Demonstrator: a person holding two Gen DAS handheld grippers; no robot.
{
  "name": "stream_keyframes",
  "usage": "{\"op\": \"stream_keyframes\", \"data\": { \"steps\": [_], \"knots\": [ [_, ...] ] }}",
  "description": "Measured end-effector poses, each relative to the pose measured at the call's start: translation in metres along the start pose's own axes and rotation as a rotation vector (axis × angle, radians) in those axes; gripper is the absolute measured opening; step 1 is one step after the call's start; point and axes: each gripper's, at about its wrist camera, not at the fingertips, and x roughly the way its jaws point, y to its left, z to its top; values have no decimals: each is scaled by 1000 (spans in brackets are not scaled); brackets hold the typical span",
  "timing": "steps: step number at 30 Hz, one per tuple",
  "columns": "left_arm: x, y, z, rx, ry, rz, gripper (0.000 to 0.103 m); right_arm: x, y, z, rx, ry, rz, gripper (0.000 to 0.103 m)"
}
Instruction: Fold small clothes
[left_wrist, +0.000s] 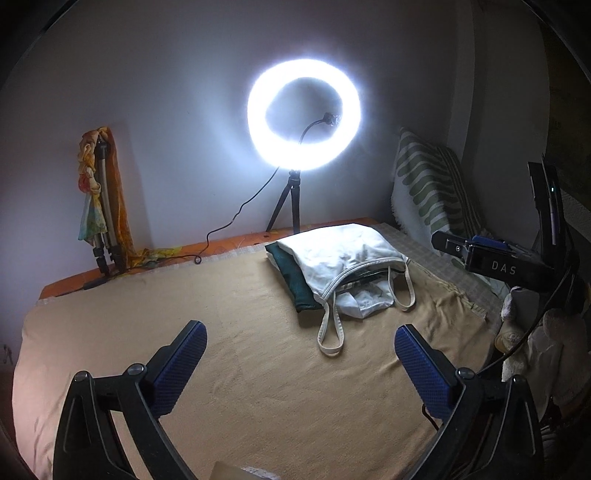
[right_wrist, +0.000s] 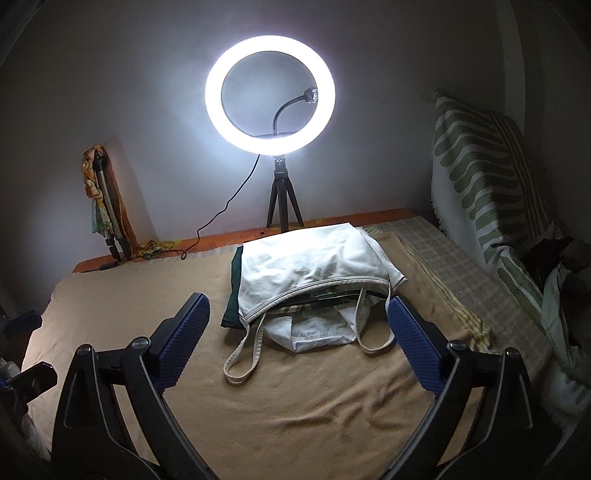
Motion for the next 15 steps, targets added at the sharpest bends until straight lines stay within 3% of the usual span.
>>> {"op": "stream_keyframes", "data": {
  "steps": [7, 15],
  "knots": [
    [3, 1, -5, 13, 30, 127, 103, 6, 12, -7, -39, -6, -10, 103],
    [-3, 13, -7, -3, 19, 163, 103, 15, 25, -18, -103, 13, -25, 103]
  ]
}}
